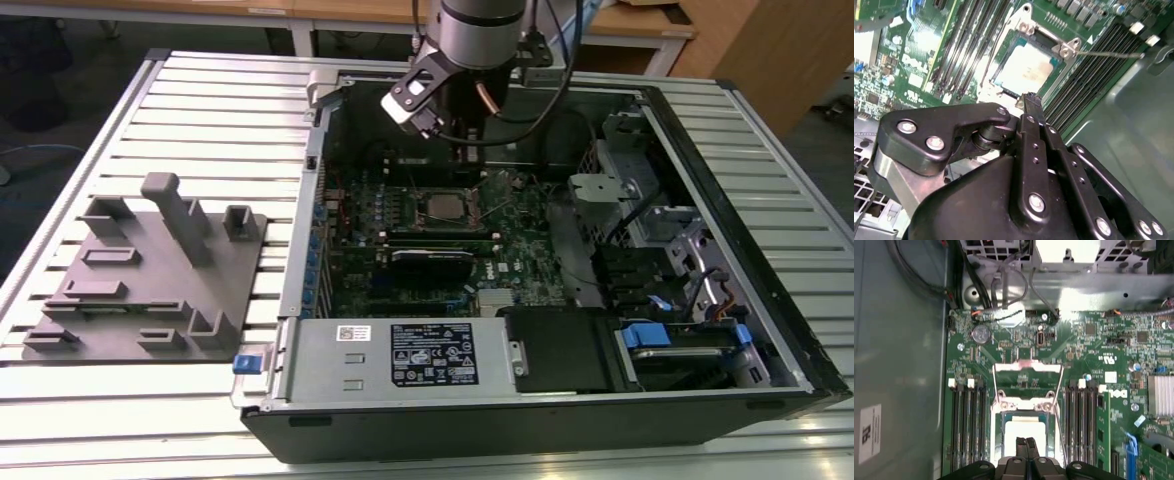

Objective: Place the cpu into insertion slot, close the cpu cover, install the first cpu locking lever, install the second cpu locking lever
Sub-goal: 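Close the cpu cover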

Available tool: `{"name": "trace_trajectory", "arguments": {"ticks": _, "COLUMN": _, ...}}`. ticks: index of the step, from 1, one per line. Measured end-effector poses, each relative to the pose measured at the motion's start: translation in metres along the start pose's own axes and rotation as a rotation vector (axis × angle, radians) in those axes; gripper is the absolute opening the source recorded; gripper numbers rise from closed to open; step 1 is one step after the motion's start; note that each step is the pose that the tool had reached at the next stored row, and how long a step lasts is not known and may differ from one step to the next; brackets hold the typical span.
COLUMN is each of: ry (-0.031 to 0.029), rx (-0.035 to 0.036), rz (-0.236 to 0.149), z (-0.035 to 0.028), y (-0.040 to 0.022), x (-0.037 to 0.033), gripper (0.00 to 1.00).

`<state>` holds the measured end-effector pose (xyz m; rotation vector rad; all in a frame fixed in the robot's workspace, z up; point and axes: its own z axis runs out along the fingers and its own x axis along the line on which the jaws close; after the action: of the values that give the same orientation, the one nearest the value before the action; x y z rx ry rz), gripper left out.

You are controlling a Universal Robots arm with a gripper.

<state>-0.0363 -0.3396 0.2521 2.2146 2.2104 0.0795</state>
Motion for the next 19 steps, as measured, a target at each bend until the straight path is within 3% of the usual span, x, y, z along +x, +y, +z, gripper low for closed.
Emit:
{"name": "trace_trajectory", "arguments": {"ticks": 5, "ry": -0.0002, "rx": 0.0001, "rz": 0.000, "z": -0.0008, "y": 0.0026, "x": 0.0001, "gripper": 0.11}}
{"name": "trace_trajectory", "arguments": {"ticks": 11, "ry": -0.0001, "rx": 0.0000, "rz": 0.000, "z": -0.0086, "y": 0.0029, "x": 0.0004, "gripper": 0.11}}
{"name": "trace_trajectory", "arguments": {"ticks": 15, "ry": 0.0002, "rx": -0.0001, "rz": 0.000, "z": -0.0087, "y": 0.0030, "x": 0.0004, "gripper": 0.11}}
{"name": "trace_trajectory", "arguments": {"ticks": 19, "ry": -0.0001, "rx": 0.0001, "rz": 0.000, "z": -0.0087, "y": 0.0075, "x": 0.0006, "gripper": 0.11}}
